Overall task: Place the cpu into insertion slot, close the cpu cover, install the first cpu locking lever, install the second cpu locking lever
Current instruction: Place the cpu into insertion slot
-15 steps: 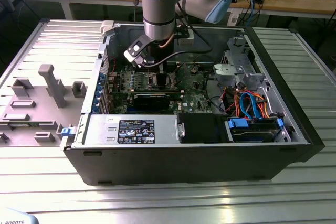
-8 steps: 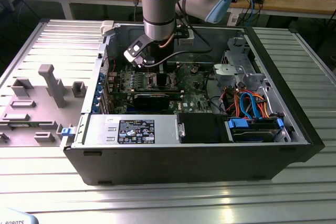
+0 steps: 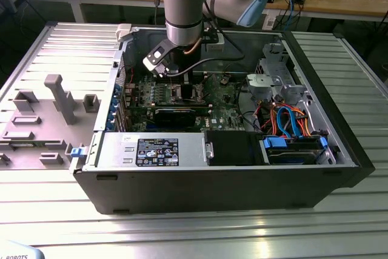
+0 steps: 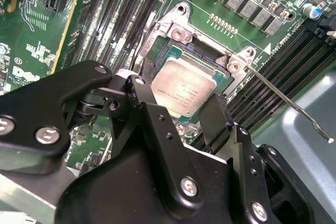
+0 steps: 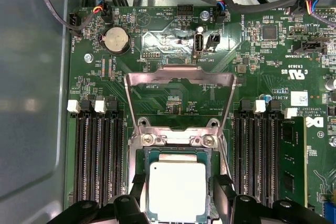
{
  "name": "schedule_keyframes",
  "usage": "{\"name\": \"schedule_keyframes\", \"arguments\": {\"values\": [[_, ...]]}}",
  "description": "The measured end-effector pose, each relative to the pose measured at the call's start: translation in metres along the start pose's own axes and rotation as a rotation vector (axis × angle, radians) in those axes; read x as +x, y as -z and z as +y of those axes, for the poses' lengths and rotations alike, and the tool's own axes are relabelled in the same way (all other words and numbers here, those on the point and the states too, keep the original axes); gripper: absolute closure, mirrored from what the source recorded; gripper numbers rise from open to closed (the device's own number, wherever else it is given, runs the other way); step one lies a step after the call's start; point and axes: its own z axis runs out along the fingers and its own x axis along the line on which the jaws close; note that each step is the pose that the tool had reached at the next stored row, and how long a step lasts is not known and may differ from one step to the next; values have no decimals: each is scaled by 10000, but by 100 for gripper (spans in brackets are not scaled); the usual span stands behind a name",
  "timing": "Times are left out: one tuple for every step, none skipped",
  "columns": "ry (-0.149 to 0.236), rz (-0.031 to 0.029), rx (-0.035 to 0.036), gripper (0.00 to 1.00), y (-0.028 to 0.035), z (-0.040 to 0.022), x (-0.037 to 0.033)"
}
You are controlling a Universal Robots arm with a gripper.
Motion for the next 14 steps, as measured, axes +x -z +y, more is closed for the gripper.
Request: {"name": "schedule_keyframes", "arguments": {"values": [[0,0,1,38,0,0,0],[0,-2,2,38,1,-1,1],[0,-3,1,38,1,-1,2],[0,-2,1,38,1,0,2],[0,-3,1,38,5,0,3],[0,-1,0,38,17,1,3],[0,-2,0,38,29,2,3],[0,-2,0,38,50,3,4],[-1,-2,0,38,70,4,5],[-1,-2,-1,38,86,5,5],[0,-3,1,38,100,6,6],[0,-3,0,38,134,9,7],[0,-1,-1,38,151,10,7],[-1,-1,-1,38,151,10,7]]}}
